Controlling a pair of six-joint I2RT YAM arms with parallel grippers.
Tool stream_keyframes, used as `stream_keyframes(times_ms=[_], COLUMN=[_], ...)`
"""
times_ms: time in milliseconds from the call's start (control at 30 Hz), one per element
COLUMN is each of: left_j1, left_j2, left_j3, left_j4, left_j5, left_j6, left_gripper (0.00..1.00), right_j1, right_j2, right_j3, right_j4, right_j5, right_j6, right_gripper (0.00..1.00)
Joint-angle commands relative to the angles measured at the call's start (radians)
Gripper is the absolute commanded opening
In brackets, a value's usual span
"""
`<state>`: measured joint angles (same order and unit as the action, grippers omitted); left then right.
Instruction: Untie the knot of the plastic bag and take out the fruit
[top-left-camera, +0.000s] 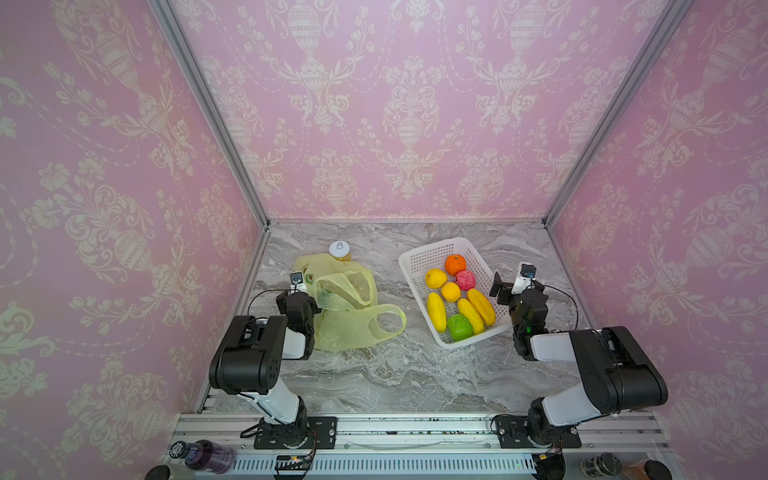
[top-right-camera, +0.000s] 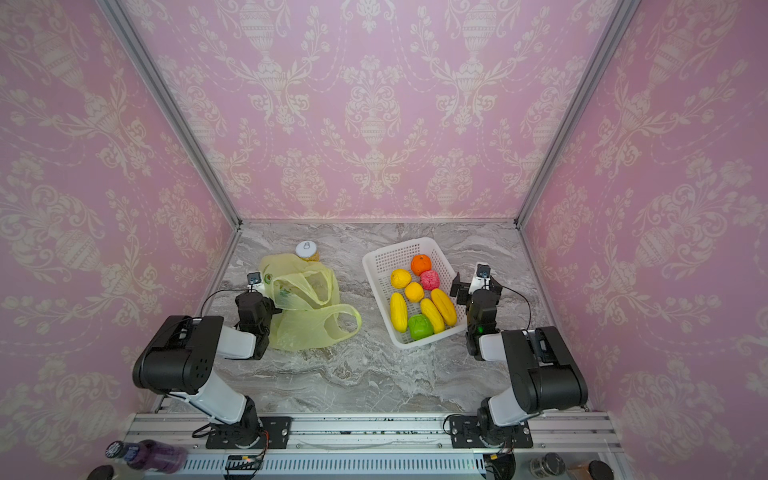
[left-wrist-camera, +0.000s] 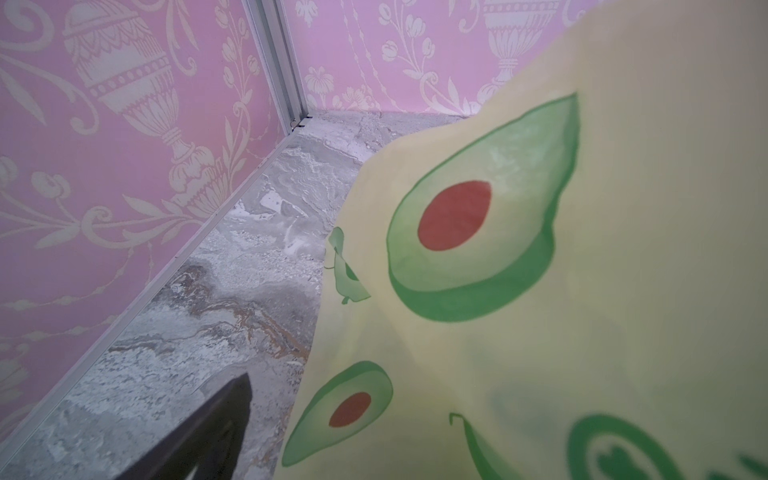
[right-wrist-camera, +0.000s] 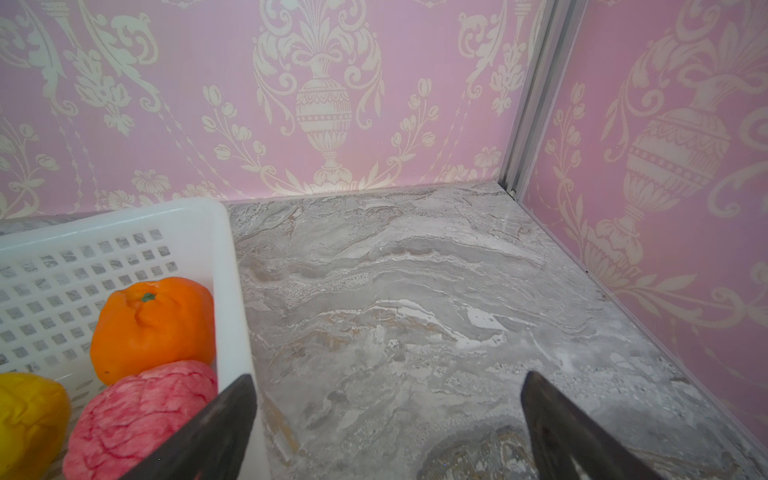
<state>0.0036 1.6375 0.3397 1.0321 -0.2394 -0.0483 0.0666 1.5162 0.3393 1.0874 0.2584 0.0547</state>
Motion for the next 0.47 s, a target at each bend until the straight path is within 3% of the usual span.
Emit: stream_keyframes(times_ms=[0, 433], left_j1=[0.001, 0.001], left_j2=[0.002, 0.002], left_j3=[0.002, 0.002], left_j4=[0.019, 0.019], left_j5=[0.021, 0.021], left_j6=[0.021, 0.021], left_gripper=[0.99, 0.99], right_j1=[-0.001, -0.001], right_j2=[0.03, 0.031], right_j3=[-0.003, -0.002], right_j4=[-0.084, -0.087], right_j5=[-0.022, -0.031], right_j6=[0.001, -0.003], right_gripper=[1.0, 1.0])
